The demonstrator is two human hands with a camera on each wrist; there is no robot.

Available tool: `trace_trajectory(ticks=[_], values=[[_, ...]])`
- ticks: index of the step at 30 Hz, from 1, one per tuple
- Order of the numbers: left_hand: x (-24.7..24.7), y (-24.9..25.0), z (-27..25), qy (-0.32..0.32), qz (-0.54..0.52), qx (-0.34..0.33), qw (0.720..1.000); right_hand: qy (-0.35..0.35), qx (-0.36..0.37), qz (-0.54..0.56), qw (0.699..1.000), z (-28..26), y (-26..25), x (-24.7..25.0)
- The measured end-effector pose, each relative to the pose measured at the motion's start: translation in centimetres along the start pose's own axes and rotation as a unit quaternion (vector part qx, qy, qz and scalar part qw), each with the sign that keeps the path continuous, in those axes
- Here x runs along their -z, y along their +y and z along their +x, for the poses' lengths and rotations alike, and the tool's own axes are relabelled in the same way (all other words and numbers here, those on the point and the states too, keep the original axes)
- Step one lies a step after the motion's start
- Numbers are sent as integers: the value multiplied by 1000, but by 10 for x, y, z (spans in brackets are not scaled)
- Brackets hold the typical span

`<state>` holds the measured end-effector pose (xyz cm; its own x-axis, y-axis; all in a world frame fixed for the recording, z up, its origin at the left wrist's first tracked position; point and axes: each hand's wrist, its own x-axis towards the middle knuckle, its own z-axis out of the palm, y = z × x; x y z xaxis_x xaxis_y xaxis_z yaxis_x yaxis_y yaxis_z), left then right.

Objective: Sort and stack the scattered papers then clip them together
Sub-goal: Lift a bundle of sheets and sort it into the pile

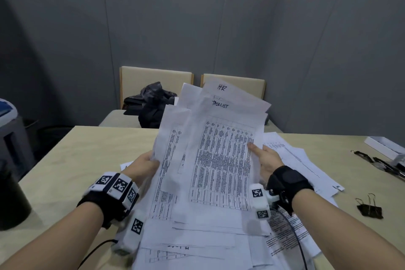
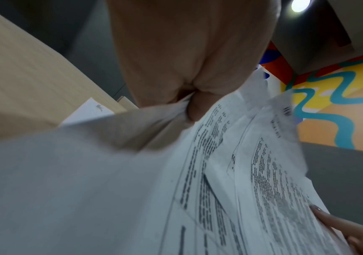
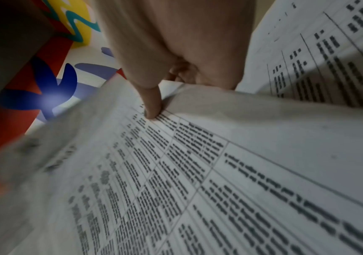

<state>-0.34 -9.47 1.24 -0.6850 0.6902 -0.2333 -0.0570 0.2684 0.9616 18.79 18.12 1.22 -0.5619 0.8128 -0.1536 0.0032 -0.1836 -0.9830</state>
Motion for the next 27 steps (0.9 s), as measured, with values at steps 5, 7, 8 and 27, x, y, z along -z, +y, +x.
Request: trace_trajectory(ticks=[5,7,8,27], values=[[5,-6,7,37,4,-9,999,22,6,-10,1000,1,5,14],[5,-6,5,56,-6,-1,998,-6,-17,-15,1000,-7,2,18],[4,-5,2,59,-16,2,998,-24,-23,-17,999,-7,3,21],[-34,28,-19,70,-165,-78,981,-70,-12,-41,997,-15,8,-46]])
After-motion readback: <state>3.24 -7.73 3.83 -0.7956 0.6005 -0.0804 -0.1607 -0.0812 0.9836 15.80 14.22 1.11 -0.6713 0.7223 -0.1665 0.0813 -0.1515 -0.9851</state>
